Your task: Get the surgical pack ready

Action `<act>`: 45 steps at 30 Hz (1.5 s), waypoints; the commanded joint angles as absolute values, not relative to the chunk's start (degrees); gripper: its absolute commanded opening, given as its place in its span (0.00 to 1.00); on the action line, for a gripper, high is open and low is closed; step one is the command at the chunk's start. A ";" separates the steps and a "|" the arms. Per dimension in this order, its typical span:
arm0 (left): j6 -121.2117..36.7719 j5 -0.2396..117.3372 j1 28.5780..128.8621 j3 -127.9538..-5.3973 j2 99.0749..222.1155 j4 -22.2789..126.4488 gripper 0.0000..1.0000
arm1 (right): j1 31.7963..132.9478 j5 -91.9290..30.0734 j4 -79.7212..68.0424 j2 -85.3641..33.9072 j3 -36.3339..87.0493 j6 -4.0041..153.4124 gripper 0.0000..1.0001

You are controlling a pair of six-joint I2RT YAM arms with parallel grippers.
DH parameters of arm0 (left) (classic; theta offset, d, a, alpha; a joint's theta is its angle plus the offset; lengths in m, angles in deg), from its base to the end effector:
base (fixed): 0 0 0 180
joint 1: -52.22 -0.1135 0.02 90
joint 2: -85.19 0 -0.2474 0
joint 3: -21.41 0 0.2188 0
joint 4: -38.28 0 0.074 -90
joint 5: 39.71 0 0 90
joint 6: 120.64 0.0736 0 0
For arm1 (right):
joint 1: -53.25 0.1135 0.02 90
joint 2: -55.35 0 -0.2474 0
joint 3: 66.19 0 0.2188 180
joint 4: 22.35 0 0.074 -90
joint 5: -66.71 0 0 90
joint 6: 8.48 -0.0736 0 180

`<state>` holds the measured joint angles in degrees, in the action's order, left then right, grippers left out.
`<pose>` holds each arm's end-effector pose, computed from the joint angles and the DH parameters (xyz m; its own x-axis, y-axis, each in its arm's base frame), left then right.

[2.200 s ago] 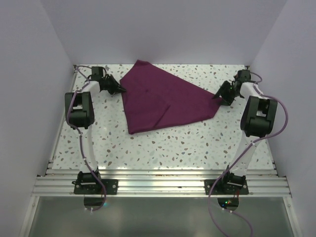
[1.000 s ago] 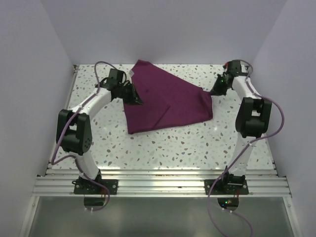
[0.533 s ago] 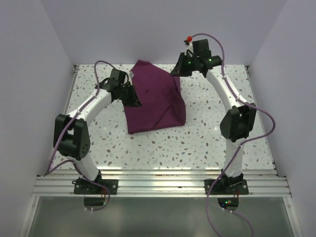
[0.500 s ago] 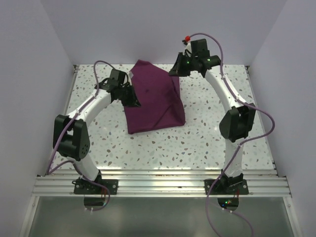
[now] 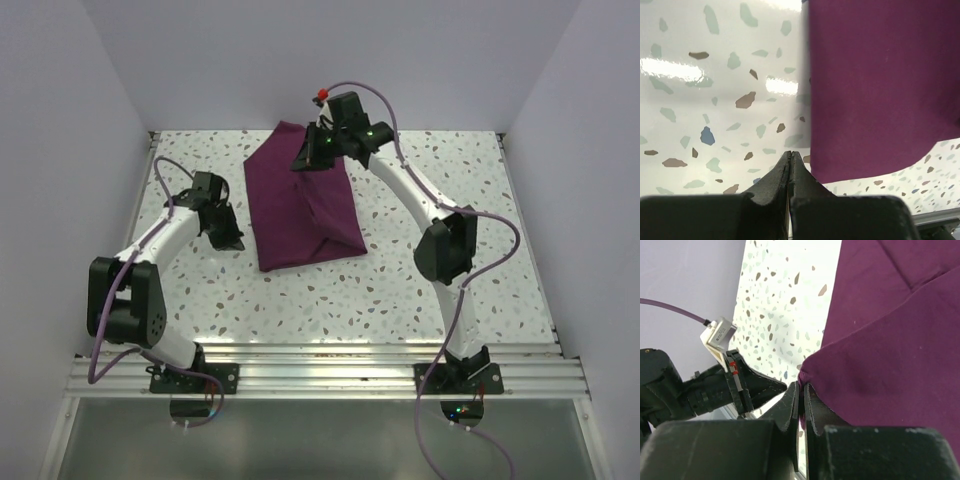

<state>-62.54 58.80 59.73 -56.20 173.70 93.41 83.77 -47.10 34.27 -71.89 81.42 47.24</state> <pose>0.2842 -0.0484 0.1853 -0.8689 -0.4126 -0.2734 -0.3184 0.8889 -0.3295 0.4060 0.2738 0.3030 -0.8406 0.1027 -0.5319 -0.3287 0.6837 0.6515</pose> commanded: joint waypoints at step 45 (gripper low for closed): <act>-64.57 62.07 59.60 -49.17 174.40 86.36 0.00 | 94.38 -45.61 21.60 -84.22 87.37 34.94 0.00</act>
<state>-64.09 61.66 59.73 -48.70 173.87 88.12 92.97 -45.13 25.64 -85.02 87.19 35.89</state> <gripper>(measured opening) 0.005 0.030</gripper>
